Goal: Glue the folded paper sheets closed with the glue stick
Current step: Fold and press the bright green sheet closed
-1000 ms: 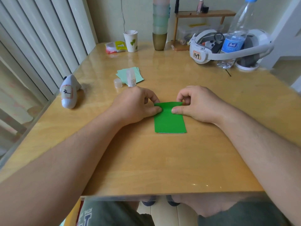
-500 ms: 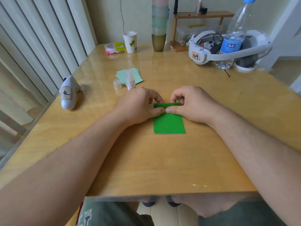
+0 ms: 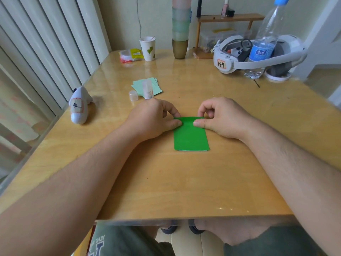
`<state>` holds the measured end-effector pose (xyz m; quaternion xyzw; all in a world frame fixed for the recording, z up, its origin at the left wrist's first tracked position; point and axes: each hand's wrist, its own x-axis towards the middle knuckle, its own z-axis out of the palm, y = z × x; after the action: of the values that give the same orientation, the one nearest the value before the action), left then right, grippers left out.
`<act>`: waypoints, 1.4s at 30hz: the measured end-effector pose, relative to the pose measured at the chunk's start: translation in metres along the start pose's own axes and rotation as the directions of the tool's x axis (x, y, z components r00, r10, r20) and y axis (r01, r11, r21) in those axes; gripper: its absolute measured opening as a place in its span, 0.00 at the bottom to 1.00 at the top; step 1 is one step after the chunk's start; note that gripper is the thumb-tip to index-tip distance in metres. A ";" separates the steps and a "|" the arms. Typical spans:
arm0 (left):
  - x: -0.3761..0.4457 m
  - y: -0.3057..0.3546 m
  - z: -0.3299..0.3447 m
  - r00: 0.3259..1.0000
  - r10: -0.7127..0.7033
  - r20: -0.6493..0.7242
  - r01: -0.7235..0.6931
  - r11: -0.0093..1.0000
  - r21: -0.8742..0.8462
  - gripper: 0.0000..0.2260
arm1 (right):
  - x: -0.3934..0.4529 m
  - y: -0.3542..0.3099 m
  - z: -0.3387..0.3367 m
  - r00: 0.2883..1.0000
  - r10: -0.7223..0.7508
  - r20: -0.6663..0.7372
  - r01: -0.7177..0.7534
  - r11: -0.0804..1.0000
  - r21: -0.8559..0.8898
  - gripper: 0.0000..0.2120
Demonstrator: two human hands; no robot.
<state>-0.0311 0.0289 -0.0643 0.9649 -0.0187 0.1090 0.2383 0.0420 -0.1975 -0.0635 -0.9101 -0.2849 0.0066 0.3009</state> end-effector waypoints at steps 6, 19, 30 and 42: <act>-0.001 0.001 0.000 1.000 0.006 0.000 -0.006 1.000 -0.001 0.05 | 0.000 -0.001 0.000 1.000 0.005 0.008 -0.006 1.000 0.014 0.10; 0.004 0.013 0.006 0.999 0.048 -0.021 -0.048 0.999 -0.006 0.06 | 0.008 -0.012 0.009 0.999 -0.038 0.014 0.038 0.999 0.003 0.11; 0.001 0.002 0.002 0.998 0.041 -0.041 -0.039 0.998 0.057 0.03 | 0.004 0.001 0.001 1.000 0.007 -0.014 -0.007 1.000 -0.015 0.09; 0.002 0.007 0.004 0.999 0.030 -0.044 -0.027 0.997 0.069 0.04 | 0.006 -0.001 0.003 1.000 0.021 -0.017 -0.022 1.000 -0.012 0.09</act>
<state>-0.0285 0.0211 -0.0644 0.9694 -0.0234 0.1347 0.2038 0.0458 -0.1924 -0.0651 -0.9149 -0.2725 0.0002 0.2977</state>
